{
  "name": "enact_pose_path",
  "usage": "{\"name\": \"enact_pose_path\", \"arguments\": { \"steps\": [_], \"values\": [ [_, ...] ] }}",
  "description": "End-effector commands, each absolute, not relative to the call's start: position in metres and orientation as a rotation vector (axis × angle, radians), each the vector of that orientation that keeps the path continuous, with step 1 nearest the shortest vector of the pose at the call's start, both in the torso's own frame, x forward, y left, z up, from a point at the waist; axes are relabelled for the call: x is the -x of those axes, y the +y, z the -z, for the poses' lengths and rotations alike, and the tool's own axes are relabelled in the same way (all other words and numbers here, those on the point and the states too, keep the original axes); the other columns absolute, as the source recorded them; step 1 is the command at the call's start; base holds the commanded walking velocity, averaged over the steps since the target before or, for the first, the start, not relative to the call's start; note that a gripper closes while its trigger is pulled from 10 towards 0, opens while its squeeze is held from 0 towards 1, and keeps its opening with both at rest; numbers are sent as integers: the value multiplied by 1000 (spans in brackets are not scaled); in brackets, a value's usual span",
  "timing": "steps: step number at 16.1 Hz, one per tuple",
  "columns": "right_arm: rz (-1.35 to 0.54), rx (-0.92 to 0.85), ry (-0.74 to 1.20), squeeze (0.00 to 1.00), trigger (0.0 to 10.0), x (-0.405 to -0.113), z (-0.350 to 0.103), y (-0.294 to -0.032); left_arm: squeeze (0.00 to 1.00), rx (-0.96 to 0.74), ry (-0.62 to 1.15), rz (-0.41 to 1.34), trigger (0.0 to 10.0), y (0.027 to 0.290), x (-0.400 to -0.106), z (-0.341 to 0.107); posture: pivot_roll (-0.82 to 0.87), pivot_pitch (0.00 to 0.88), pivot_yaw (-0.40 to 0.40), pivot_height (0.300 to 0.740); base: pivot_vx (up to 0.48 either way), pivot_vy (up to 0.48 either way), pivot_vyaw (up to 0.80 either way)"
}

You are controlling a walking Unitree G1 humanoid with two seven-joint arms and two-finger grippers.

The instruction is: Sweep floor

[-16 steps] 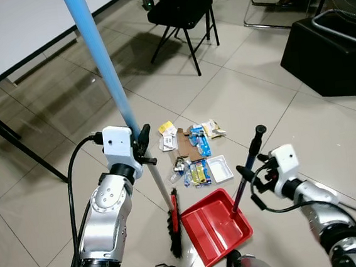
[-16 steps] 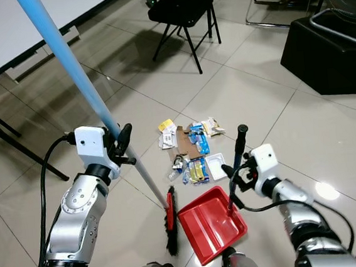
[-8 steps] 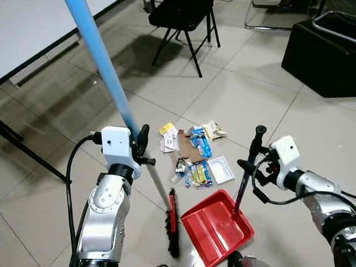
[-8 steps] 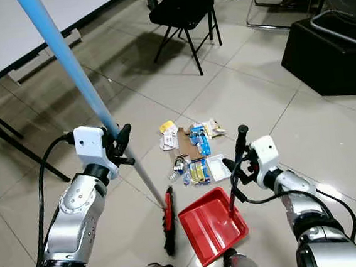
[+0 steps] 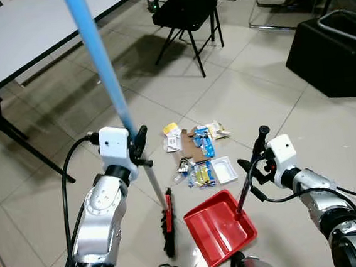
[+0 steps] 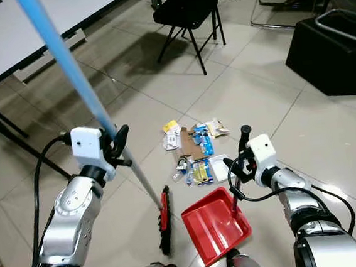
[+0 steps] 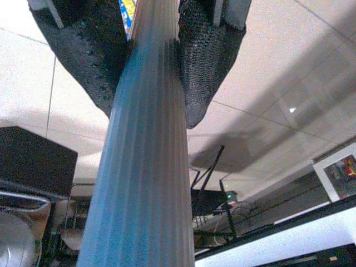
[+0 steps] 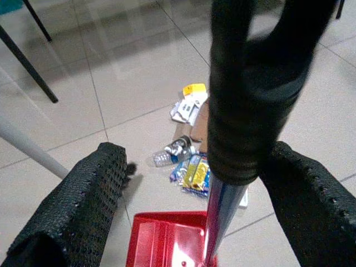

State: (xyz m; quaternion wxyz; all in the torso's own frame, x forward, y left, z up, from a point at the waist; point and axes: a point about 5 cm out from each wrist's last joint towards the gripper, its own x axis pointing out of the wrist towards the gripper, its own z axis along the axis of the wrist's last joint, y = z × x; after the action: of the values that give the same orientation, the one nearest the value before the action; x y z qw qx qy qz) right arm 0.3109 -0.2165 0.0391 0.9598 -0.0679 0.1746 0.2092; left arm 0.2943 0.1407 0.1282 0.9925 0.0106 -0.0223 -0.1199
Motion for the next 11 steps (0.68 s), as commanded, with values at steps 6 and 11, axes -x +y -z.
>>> {"name": "enact_pose_path", "arguments": {
  "steps": [6, 11],
  "values": [
    [-426, 172, 373, 0, 10000, -318, -41, -208, 0, -53, -77, 255, 10000, 146, -290, -140, 70, 164, 162, 740, 0, 0, 0],
    [-403, 193, 381, 0, 10000, -320, -43, -213, 0, -55, -71, 261, 10000, 145, -288, -139, 79, 167, 168, 740, 0, 0, 0]
  ]
}}
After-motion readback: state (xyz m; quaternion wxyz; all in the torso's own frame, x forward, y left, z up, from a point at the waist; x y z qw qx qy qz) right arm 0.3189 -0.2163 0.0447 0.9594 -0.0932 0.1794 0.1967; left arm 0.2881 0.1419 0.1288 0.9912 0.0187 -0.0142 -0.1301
